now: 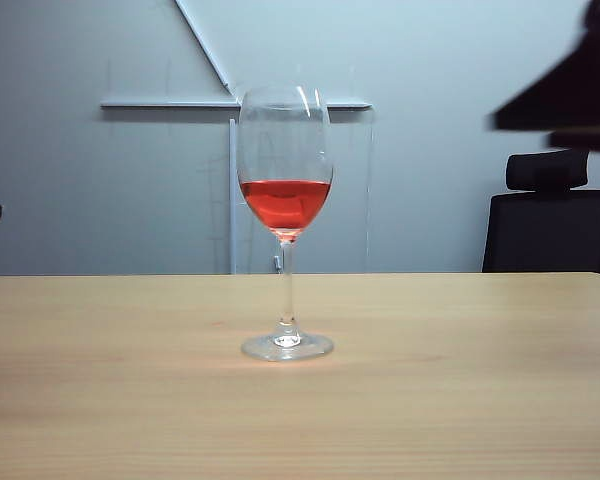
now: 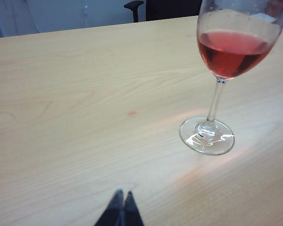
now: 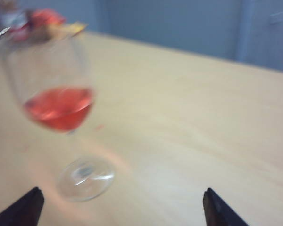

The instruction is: Gently pick up the goblet, rotate it counterclockwise for two full turns (viewing from above), and then place it back on the table.

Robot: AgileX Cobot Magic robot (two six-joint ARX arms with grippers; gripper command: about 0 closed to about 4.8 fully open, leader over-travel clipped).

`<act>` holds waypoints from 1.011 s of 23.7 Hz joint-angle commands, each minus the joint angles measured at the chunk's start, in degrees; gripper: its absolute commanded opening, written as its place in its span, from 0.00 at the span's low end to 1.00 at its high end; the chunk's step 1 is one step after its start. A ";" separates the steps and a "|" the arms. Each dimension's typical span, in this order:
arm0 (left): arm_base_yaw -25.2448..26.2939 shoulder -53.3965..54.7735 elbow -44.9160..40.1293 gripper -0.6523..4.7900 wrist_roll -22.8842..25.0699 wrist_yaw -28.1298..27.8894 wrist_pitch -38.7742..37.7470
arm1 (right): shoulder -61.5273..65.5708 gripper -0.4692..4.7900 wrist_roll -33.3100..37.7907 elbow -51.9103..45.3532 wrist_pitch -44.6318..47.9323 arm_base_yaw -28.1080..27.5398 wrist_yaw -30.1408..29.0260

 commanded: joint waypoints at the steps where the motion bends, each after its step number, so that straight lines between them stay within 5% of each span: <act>1: 0.02 0.09 0.20 0.11 0.37 0.07 0.61 | 16.83 0.93 -5.79 4.13 9.03 8.15 -0.11; 5: 0.02 0.09 0.20 0.11 0.35 0.07 0.59 | 36.04 0.93 -6.49 8.87 23.52 12.81 -0.94; 11: 0.02 0.09 0.20 0.11 0.37 0.07 0.61 | 59.49 0.93 2.10 17.07 47.10 13.77 -5.68; 24: 0.02 0.09 0.20 0.11 0.35 0.09 0.61 | 68.11 0.82 2.21 25.20 46.34 17.25 -8.85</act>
